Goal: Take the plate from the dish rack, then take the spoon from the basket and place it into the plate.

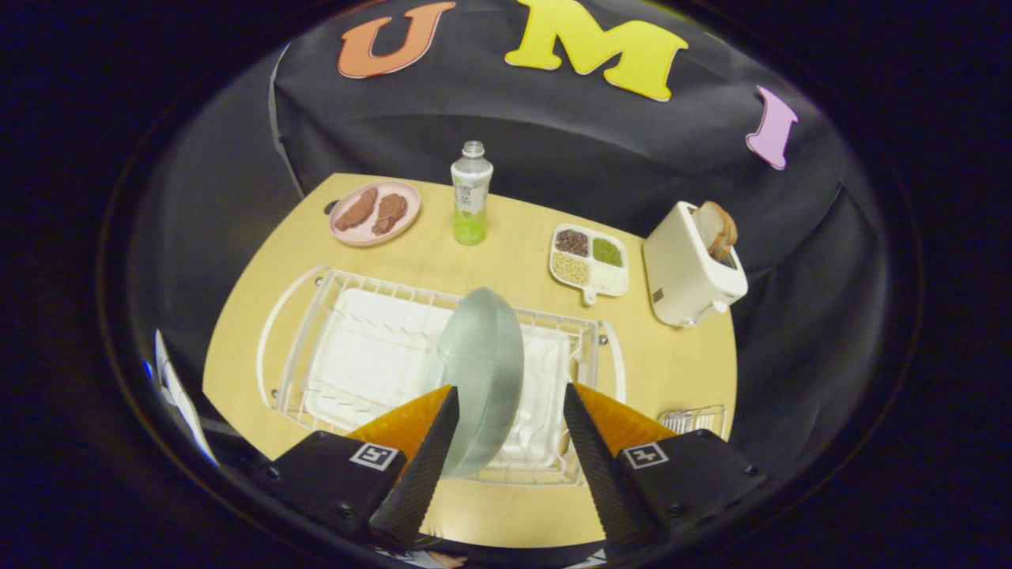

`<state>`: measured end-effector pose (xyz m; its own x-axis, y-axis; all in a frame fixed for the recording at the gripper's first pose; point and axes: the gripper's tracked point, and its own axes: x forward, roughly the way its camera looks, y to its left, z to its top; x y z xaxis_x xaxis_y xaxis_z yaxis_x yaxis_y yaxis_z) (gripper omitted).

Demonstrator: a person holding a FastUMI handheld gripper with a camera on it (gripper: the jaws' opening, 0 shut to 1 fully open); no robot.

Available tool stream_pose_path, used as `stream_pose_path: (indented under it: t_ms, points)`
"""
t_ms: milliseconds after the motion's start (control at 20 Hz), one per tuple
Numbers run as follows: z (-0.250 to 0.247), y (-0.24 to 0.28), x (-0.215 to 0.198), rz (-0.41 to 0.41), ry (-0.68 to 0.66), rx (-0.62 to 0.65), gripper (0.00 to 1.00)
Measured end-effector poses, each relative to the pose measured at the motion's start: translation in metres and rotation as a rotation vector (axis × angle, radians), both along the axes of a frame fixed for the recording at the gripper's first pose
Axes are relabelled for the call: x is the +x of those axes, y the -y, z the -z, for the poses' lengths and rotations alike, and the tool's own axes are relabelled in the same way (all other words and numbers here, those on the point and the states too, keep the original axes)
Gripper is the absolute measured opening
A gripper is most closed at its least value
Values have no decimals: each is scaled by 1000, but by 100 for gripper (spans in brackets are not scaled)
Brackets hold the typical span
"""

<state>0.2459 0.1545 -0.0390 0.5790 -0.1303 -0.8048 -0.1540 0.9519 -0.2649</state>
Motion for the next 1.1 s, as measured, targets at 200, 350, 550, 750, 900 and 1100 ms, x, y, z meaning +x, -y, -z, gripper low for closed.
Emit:
stream_pose_path:
  t_ms: [200,350,550,750,900,1100]
  points:
    - [14,-7,-2,0,-91,-123,66]
    - [9,-10,2,2,-101,-171,50]
    - [7,-9,-3,27,-112,-286,32]
    - [3,-9,-3,105,-69,-380,19]
    - [-3,-8,-3,160,-22,-402,10]
    - [-14,-7,-7,179,18,-426,9]
